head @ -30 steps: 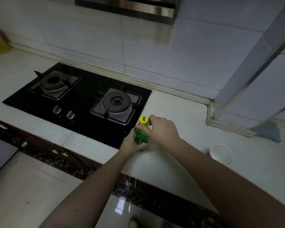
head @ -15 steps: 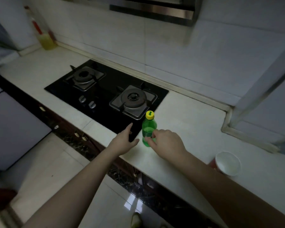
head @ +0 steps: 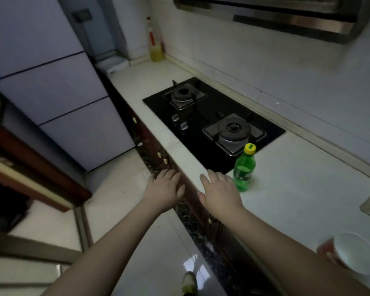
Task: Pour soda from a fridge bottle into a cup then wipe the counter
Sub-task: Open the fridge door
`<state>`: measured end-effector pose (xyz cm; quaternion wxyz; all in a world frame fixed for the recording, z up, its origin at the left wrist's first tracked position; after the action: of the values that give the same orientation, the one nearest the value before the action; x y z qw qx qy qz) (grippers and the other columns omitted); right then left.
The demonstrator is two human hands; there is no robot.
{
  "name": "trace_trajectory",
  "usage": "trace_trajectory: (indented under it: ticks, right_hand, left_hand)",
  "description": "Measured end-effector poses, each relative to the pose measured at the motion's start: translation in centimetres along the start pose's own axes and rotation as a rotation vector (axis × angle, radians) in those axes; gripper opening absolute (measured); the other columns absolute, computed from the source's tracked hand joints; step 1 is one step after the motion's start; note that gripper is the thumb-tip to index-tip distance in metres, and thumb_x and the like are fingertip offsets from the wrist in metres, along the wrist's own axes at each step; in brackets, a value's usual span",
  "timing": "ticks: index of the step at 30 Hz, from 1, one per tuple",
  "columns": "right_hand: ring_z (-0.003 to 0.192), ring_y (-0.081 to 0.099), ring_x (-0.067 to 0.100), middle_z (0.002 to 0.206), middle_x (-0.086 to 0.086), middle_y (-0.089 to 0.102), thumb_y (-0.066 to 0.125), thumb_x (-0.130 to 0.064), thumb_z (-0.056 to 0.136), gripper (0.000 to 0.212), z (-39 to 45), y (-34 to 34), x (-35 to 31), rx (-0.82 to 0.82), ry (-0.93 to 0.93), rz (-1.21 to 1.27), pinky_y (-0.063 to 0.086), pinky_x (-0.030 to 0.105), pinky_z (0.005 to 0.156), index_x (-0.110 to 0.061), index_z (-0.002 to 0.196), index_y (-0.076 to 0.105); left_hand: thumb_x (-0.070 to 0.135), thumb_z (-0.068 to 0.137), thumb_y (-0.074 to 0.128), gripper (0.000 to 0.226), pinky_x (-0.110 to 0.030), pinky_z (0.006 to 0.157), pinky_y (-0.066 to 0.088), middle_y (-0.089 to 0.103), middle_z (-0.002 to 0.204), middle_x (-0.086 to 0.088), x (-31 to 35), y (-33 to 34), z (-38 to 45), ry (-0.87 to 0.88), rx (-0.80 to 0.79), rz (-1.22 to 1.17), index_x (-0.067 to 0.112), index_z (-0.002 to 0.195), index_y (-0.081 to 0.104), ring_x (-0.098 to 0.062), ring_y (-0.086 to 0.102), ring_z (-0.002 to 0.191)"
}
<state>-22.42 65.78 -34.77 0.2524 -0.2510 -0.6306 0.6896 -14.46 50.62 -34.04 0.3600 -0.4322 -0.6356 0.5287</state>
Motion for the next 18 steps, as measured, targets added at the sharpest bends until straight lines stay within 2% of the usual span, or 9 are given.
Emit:
trace_trajectory:
  ticks: [3,6,9,14,16,18]
  right_hand:
    - [0.104,0.059,0.03,0.12,0.011,0.061,0.061,-0.047,0.082,0.055,0.6,-0.3,-2.6,-0.029,-0.07,0.052,0.046,0.041,0.087,-0.014,0.125,0.059]
    - [0.126,0.044,0.029,0.143,0.01,0.044,0.042,-0.047,0.094,0.058,1.5,-0.8,-5.2,-0.034,-0.158,0.089,0.033,0.042,0.103,-0.016,0.144,0.039]
    - [0.134,0.035,0.026,0.151,0.008,0.034,0.032,-0.046,0.098,0.058,2.8,-1.4,-7.7,-0.022,-0.24,0.1,0.026,0.04,0.109,-0.018,0.149,0.027]
    - [0.137,0.032,0.025,0.152,0.007,0.034,0.033,-0.045,0.098,0.058,5.7,-2.0,-12.7,-0.003,-0.329,0.125,0.025,0.042,0.111,-0.017,0.149,0.028]
    - [0.135,0.036,0.026,0.149,0.008,0.038,0.037,-0.044,0.097,0.057,7.1,-2.0,-15.0,0.008,-0.354,0.122,0.029,0.044,0.11,-0.016,0.147,0.033]
    - [0.131,0.042,0.028,0.145,0.009,0.044,0.042,-0.043,0.095,0.056,8.5,-2.1,-17.4,0.026,-0.374,0.126,0.033,0.045,0.107,-0.016,0.143,0.039]
  left_hand:
    - [0.053,0.099,0.025,0.059,-0.05,0.118,0.017,0.024,0.16,0.003,-2.0,-0.2,-2.4,-0.079,0.02,-0.004,0.028,0.153,0.024,-0.019,0.015,0.148]
    - [0.054,0.099,0.023,0.061,-0.052,0.119,0.012,0.019,0.162,0.001,-4.1,-0.6,-4.1,-0.165,0.037,-0.014,0.028,0.154,0.018,-0.02,0.011,0.149]
    - [0.056,0.099,0.018,0.062,-0.052,0.119,0.008,0.014,0.163,0.0,-6.4,-1.1,-5.5,-0.238,0.069,0.001,0.029,0.155,0.013,-0.021,0.008,0.15]
    - [0.06,0.08,-0.013,0.086,-0.048,0.121,0.003,0.011,0.164,-0.002,-11.3,-1.8,-6.8,-0.335,0.128,0.036,0.028,0.155,0.01,-0.026,0.004,0.151]
    - [0.06,0.083,-0.01,0.082,-0.047,0.121,0.003,0.01,0.164,-0.002,-13.7,-1.9,-6.8,-0.372,0.134,0.018,0.027,0.156,0.009,-0.025,0.004,0.151]
    - [0.058,0.094,0.004,0.069,-0.048,0.12,0.003,0.01,0.164,-0.001,-16.2,-1.9,-6.7,-0.401,0.141,-0.009,0.027,0.155,0.01,-0.023,0.004,0.151]
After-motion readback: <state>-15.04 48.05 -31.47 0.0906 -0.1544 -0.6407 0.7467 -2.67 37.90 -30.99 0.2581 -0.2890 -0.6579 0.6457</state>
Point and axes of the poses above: each hand's wrist, its own z-axis towards the middle knuckle, its own y-axis out of the palm, x = y × z, the point moved 2 cm from there along z, towards the middle knuckle
